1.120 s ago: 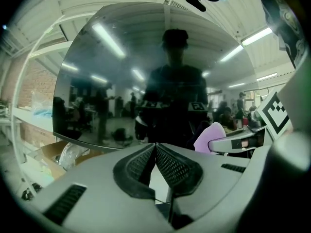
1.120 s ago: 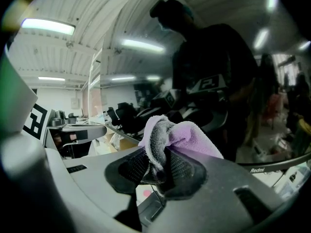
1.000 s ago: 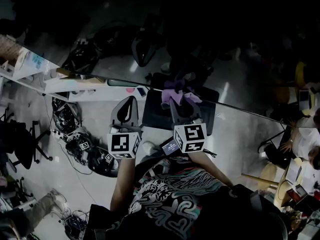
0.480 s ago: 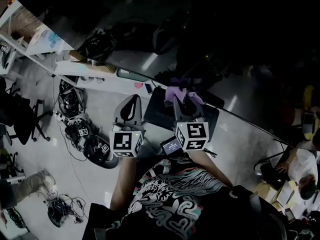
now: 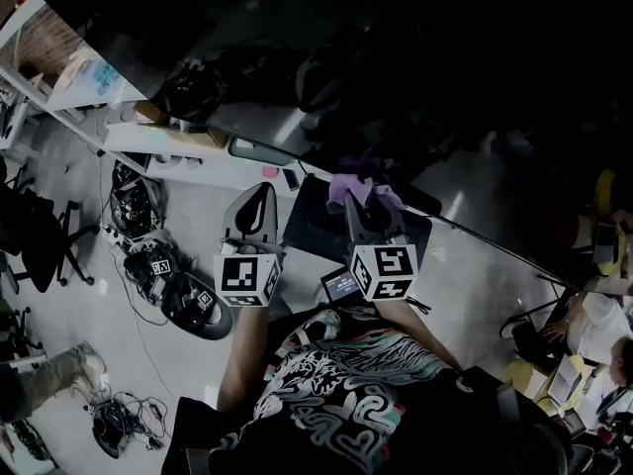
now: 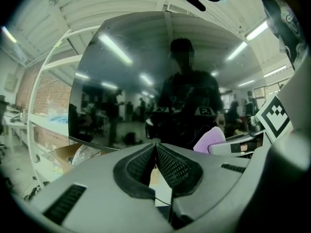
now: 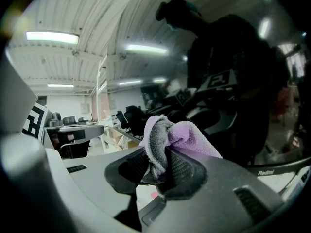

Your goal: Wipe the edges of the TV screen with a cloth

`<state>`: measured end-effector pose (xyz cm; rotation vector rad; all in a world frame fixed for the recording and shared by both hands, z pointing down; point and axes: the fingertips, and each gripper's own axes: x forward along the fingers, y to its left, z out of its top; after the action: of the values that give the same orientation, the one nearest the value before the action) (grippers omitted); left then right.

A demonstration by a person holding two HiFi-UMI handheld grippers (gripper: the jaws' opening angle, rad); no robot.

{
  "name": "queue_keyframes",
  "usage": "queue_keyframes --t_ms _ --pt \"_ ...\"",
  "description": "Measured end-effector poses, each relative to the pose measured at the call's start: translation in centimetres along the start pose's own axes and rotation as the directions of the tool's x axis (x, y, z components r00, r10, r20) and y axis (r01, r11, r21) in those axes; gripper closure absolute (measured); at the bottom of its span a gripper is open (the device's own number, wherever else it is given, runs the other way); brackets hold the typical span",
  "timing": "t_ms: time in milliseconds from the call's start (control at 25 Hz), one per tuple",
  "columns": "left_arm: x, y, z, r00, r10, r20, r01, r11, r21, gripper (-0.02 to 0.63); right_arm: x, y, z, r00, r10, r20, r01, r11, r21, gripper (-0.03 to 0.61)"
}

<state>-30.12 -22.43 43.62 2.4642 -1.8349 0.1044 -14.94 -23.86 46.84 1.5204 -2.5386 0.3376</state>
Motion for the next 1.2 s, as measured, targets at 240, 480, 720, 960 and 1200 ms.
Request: queue_keyframes --t_ms 240,480,720,960,1200 --pt "0.8 2.1 0.4 0.999 -0.032 0.000 0.032 0.999 -0.009 0.595 0.8 0.6 0.5 0.999 -0.037 -0.005 0.037 0.999 0.011 0.457" --pt "2.1 5.0 -0.4 0.997 -0.070 -0.014 0.070 0.998 -0.006 0.595 3.2 2.2 0.7 0.999 -0.040 0.004 0.040 0.999 0.025 0.457" --pt "3.1 6.8 -0.9 0.993 -0.120 -0.019 0.119 0.993 -0.012 0.595 4.5 3.6 0.6 0.998 -0.060 -0.006 0.060 0.998 0.015 0.457" --pt "4.7 11.2 -1.4 0.986 -0.166 -0.032 0.166 0.986 -0.022 0.595 8.4 6.7 0.6 0.997 -0.073 -0.027 0.073 0.997 0.002 0.457" --pt "5.7 11.7 -1.2 0.981 -0.190 -0.039 0.189 0.982 -0.009 0.595 9.0 7.4 0.8 0.997 -0.077 -0.018 0.077 0.997 0.005 0.457"
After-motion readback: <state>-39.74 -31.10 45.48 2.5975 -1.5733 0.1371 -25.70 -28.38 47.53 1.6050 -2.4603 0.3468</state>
